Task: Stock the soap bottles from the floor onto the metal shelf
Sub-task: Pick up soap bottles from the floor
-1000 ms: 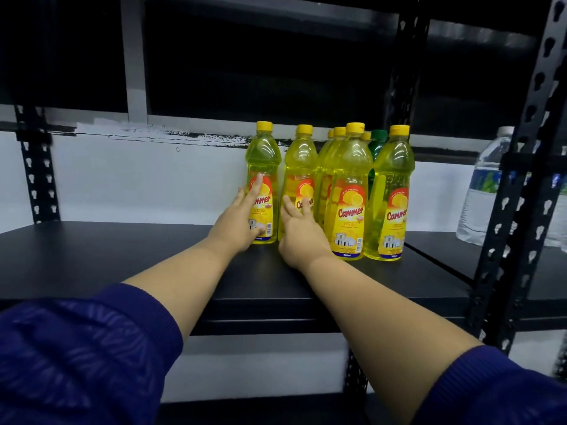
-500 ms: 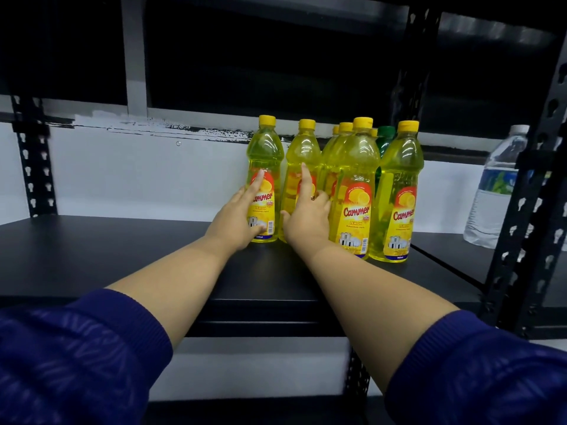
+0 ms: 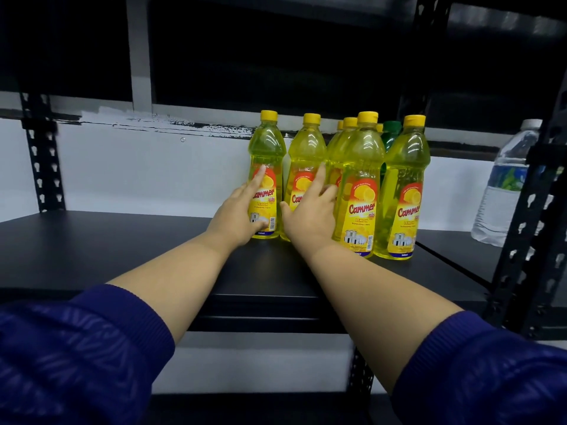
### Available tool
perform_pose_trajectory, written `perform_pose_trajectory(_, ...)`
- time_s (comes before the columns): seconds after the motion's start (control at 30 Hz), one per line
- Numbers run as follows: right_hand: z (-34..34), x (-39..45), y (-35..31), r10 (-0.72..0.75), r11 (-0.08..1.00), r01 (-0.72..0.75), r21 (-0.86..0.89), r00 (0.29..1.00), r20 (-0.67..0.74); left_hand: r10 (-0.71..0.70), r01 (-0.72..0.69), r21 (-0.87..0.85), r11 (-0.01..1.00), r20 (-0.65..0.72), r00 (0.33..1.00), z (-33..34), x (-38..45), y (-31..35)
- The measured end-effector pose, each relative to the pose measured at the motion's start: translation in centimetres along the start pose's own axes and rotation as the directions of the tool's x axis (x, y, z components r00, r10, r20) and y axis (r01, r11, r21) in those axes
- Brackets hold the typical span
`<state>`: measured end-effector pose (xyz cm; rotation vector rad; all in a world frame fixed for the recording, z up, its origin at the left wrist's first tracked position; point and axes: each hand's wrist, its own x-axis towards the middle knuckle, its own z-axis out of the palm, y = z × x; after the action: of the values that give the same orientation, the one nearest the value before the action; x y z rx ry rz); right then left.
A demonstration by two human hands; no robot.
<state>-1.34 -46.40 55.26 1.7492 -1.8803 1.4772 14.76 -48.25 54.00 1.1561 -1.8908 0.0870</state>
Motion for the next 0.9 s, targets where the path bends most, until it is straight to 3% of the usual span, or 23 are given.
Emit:
perform_pose_trajectory(0.17, 0.2, -0.4, -0.3, -0.085, 0.975, 0.093, -0.200, 0.995, 0.049, 0.016, -0.015, 0.011, 1.000, -0.013, 1.000, 0.2, 0.0, 0.2)
perform_pose_trajectory(0.53, -0.1, 0.0, -0.2, -0.058, 0.982, 0.065, -0.177, 0.997, 0.046, -0.004, 0.005, -0.062, 0.998, 0.015, 1.000, 0.3, 0.1, 0.5)
perform_pose_trajectory(0.67, -1.4, -0.6, -0.3, -0.051, 0.989, 0.070, -0.128, 0.988, 0.146, 0.007, -0.006, -0.062, 0.998, 0.012, 1.000, 0.3, 0.0, 0.6)
perform_pose_trajectory(0.77, -4.4, -1.4, 0.0, -0.211, 0.971, 0.219, -0.092, 0.973, 0.091, 0.004, -0.003, -0.070, 0.998, 0.018, 1.000, 0.3, 0.0, 0.6)
perform_pose_trajectory(0.83, -6.8, -1.6, 1.2, -0.441, 0.886, 0.420, -0.195, 0.894, -0.082, -0.010, 0.011, -0.066, 0.998, 0.021, 1.000, 0.2, -0.1, 0.7)
perform_pose_trajectory(0.9, -8.2, -1.2, 3.1, -0.555, 0.806, 0.492, -0.329, 0.821, -0.132, -0.026, 0.028, -0.069, 0.997, 0.030, 0.999, 0.0, -0.3, 0.9)
